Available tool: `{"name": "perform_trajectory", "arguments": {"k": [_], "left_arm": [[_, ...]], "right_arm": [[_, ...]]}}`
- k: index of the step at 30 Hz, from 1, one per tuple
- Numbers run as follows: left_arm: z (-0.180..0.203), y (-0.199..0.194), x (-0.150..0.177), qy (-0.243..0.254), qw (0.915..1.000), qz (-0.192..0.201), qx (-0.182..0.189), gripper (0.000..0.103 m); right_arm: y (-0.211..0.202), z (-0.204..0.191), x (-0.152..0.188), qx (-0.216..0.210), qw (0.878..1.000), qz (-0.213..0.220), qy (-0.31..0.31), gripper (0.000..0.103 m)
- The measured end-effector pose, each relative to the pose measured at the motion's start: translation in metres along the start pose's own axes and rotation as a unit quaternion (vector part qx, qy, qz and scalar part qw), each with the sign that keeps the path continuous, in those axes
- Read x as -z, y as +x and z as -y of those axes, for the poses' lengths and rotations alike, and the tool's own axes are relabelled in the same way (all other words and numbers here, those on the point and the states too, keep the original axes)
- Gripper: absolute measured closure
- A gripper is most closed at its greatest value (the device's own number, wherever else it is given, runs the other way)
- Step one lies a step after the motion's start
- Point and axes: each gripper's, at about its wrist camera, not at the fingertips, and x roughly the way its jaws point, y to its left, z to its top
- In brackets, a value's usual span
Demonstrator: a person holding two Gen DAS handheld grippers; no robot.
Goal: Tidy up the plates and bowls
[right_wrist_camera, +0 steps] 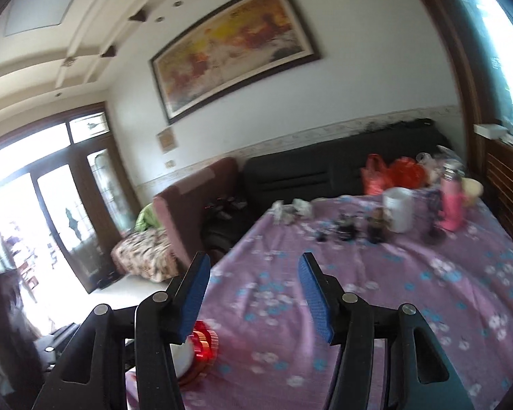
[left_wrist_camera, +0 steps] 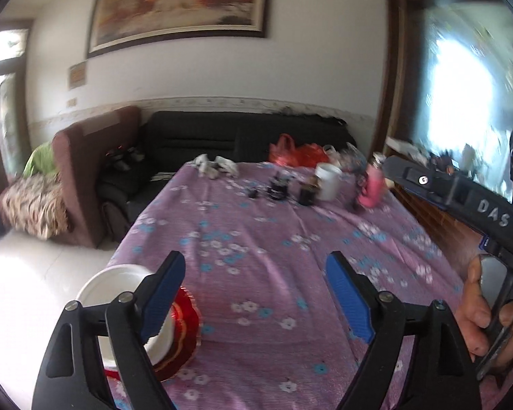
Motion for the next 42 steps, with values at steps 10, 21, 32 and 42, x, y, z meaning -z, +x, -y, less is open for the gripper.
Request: {"name": "perform_trajectory", "arguments": {"k": [10,21,32,42], "left_arm": [[0.067,0.046,0.021,0.069,0.9955,-0.065,0.003,0.008],[0.067,0.044,0.029,0.065,0.9976,-0.021,0.012,0.000],[-0.024,0.019,0.039,-0.006,0.9932,0.008,-0.116,0.000],[-0.122,-0.011,0.052,-0.095,0.9751,0.020,-0.200,0.000]], "right_arm": [[-0.033,0.070,0.050,0.066,0.997,0.042,-0.008,0.039],[-0.029,0.081,0.060,0.058,0.997,0.041,0.010,0.038],[0.027,-0.002,0.069,-0.040,0.999,-0.005,-0.032,0.036],[0.060,-0.079,0.090,-0.102,0.991,-0.037,-0.076,0.036]]}}
